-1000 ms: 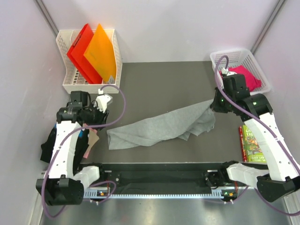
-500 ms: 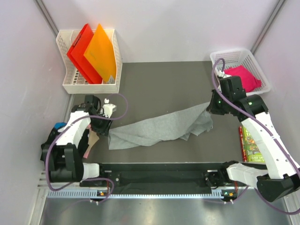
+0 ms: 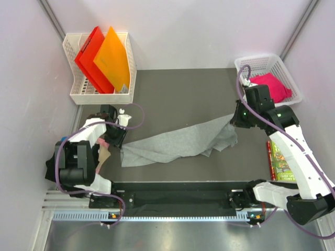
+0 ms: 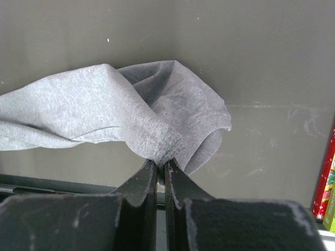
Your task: Fold and stack the t-shirts
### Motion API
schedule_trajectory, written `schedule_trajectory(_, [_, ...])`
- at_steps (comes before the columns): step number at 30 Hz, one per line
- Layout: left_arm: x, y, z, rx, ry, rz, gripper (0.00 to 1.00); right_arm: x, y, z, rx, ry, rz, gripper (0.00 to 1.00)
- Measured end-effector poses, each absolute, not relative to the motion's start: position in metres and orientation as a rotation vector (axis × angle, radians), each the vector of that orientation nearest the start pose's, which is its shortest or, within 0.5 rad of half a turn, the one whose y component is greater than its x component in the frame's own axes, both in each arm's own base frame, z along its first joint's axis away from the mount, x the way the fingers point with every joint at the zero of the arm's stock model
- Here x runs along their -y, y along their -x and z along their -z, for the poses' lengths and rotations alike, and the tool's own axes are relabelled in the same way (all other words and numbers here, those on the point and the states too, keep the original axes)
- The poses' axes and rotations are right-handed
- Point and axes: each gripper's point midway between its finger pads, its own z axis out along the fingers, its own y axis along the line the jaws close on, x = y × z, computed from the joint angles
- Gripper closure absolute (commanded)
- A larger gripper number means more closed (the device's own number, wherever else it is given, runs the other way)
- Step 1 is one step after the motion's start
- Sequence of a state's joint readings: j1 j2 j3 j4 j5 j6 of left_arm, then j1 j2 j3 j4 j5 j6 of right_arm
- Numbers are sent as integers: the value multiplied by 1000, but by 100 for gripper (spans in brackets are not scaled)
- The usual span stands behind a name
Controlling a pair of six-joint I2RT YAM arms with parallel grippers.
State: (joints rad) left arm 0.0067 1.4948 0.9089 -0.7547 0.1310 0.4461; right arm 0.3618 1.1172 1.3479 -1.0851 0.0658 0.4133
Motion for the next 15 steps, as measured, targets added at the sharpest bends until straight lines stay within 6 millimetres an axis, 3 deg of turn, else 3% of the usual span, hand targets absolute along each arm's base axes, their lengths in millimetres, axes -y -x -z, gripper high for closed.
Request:
schedule_trajectory(6, [4,-260,-38,-2817,-648,116,66,-99,-246,-251,-2443,-98,-271,100])
schedule_trajectory(11, [14,-275,-50,-2793,-631,163,53,-99,-247,-250,-2446,-105,-273,100])
schedule_trajectory(15, [31,-284,-58,-2764,-663,215,52,-100,-247,-248,-2452,-105,-270,100])
